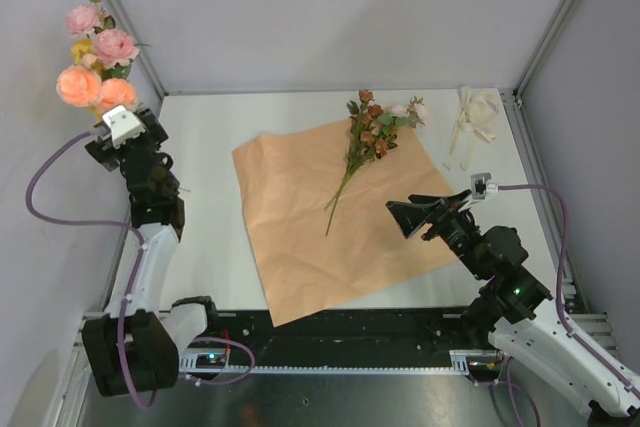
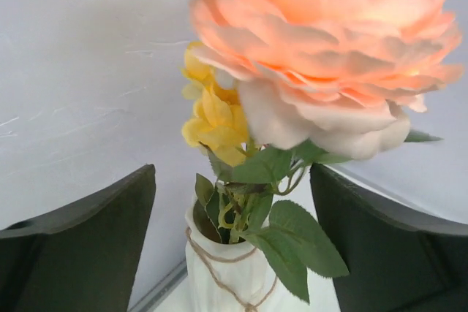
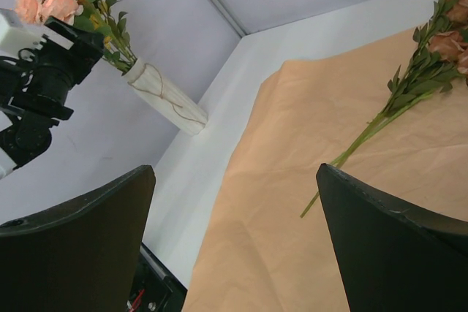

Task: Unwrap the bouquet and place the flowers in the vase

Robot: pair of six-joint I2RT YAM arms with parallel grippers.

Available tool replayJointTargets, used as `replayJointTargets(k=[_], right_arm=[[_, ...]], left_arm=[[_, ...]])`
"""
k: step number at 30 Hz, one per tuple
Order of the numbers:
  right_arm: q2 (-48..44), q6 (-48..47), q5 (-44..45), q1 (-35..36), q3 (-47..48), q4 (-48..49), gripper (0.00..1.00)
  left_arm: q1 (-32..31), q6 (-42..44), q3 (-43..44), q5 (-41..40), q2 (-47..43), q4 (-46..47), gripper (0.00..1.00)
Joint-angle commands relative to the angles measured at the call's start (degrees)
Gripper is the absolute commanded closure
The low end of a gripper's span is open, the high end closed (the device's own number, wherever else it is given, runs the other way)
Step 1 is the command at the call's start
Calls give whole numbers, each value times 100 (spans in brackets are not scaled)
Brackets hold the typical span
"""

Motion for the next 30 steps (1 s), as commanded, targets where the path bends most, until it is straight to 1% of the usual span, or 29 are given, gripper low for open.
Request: replayJointTargets(k=[1, 3, 6, 9, 12, 13, 16, 18, 19, 21, 25, 30], right_arm=[[105, 200, -107, -51, 11, 72, 1], [157, 318, -47, -66, 17, -3, 1], [203, 434, 27, -87, 19, -92, 1], [273, 598, 99, -122, 19, -143, 1], [404, 905, 148, -190, 19, -155, 1], [452, 1014, 160, -217, 19, -147, 2], [683, 1308, 183, -266, 19, -81, 5], [901, 1417, 224, -273, 19, -8, 8], [1074, 1441, 251, -272, 19, 67, 9], [1405, 1444, 225, -283, 19, 306, 14], [2177, 1313, -34, -308, 30, 1065, 25], [3229, 1350, -94, -363, 110, 1965, 40]], left_arm=[[-139, -133, 51, 50, -638, -525, 6], [-207, -282, 35, 117, -942, -875, 2], [-347, -471, 134, 204, -1404, -1464, 1], [-651, -688, 527, 127, -1690, -2509, 0], [-1171, -974, 1042, 21, -1827, -3687, 0], [-1263, -1098, 1132, 113, -1872, -4004, 0], [-1517, -1412, 1117, 1279, -2097, -4446, 0], [-1764, -1595, 1082, 1753, -2196, -4730, 0], [-1885, -1690, 1060, 1867, -2249, -4898, 0], [-2129, -1992, 881, 2092, -2360, -5060, 0], [-2381, -2479, 463, 2895, -2517, -5147, 0], [-2526, -2865, 118, 4259, -2584, -5257, 0]])
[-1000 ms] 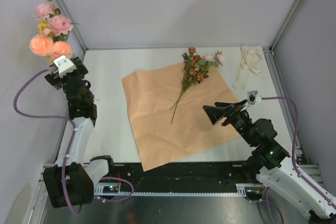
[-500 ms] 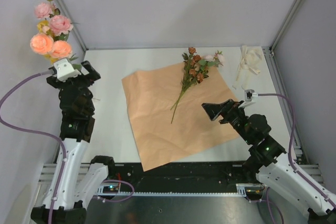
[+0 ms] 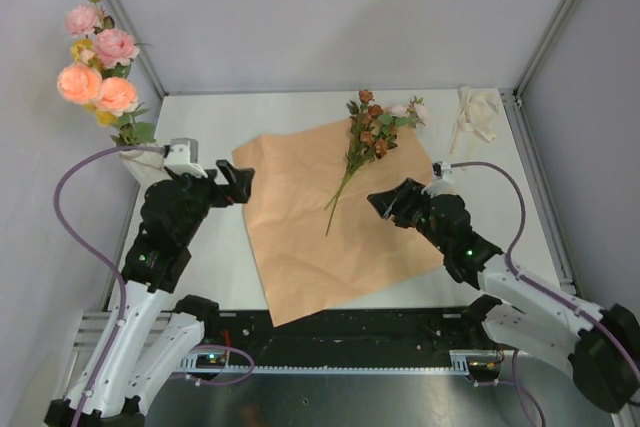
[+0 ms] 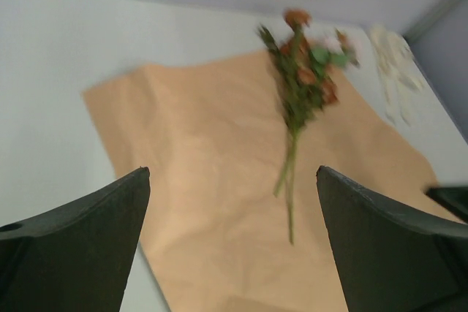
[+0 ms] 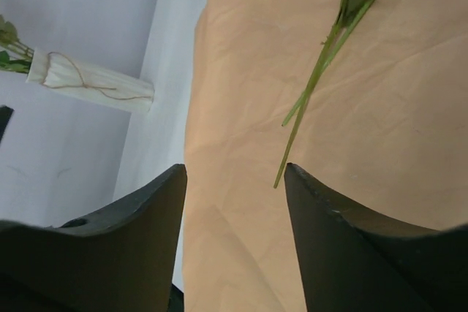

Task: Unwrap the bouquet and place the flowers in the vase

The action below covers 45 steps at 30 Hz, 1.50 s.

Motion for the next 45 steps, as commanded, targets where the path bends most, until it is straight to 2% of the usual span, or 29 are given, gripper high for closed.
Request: replayJointTargets(k=[1, 4, 9, 16, 20, 28, 34, 45], right_arm=[[850, 50, -152, -87, 148, 1321, 42], [1654, 80, -449, -235, 483, 1619, 47], [2923, 130, -726, -438, 1145, 1934, 52], [4610, 494, -952, -646, 1914, 2616, 59], [5383, 681, -1070, -800, 2274, 2891, 61], [6122, 653, -1033, -960, 2950, 2548, 62], [6450, 803, -934, -982, 3148, 2486, 61], [6519, 625, -646, -962, 3161, 2129, 61]], left_arm=[[-171, -505, -257, 1764, -46, -195, 0], [-303, -446, -498, 2244, -52, -265, 0], [-337, -555, -948, 1972, -257, -279, 0], [-339, -453, -1084, 1379, -990, -505, 0], [-338, -365, -997, 1289, -1076, -738, 0], [-339, -332, -835, 1797, -711, -882, 0], [-328, -244, -822, 1629, -808, -958, 0], [-328, -251, -805, 1583, -748, -1026, 0]])
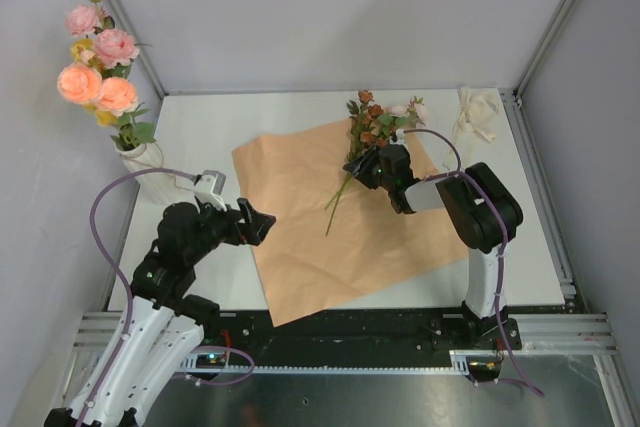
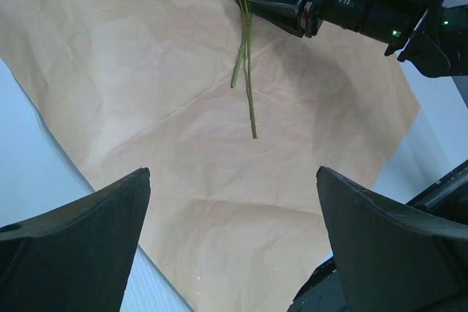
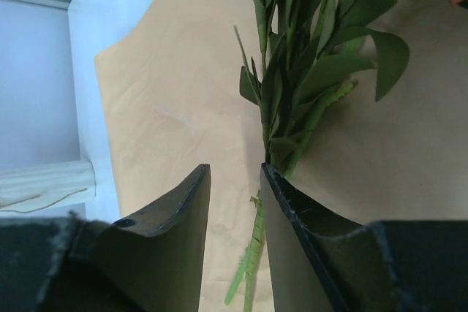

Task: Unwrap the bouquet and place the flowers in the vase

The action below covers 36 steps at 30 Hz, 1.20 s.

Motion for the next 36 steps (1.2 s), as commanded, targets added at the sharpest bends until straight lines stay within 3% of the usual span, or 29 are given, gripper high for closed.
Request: replayJointTargets(k=[1, 22, 36], right_arm=[[124, -108, 208, 17, 186, -121, 61], [-548, -475, 647, 174, 183, -865, 64], [-338, -401, 938, 272, 275, -931, 65]], left_arm=[[-16, 81, 275, -25, -38, -3, 0], [-16, 80, 281, -65, -30, -21, 0], [-17, 84, 282, -4, -56, -18, 0]])
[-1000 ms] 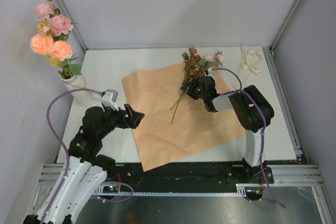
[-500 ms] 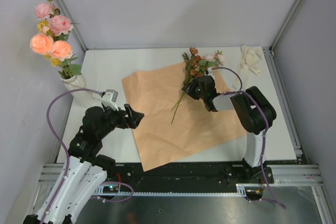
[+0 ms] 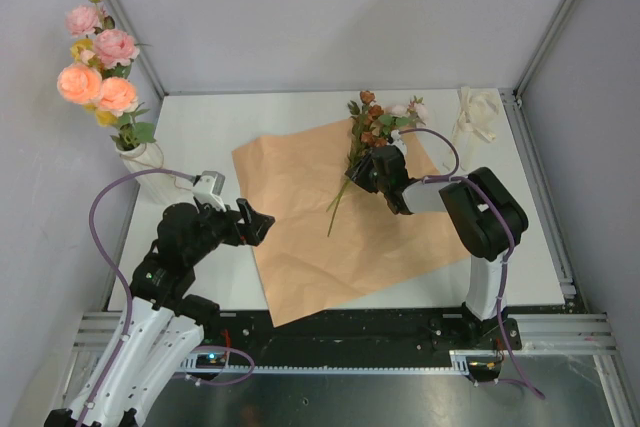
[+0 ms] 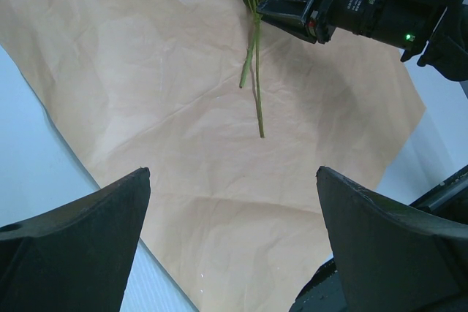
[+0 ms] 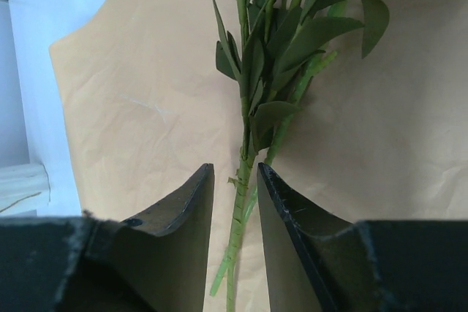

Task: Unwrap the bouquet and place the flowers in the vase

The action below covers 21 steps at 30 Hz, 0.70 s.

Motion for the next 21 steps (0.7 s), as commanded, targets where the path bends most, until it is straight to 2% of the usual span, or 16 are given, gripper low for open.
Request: replayJointTargets(k=[1, 17, 21], right_arm=[[56, -24, 237, -22, 250, 79, 65], [533, -78, 323, -105, 748, 1, 65], [588, -135, 284, -123, 851, 16, 76]], left_arm=[[-21, 89, 271, 82, -26, 74, 0], [-20, 128, 286, 199, -62, 76, 0], [-18, 129, 282, 200, -65, 74, 0]])
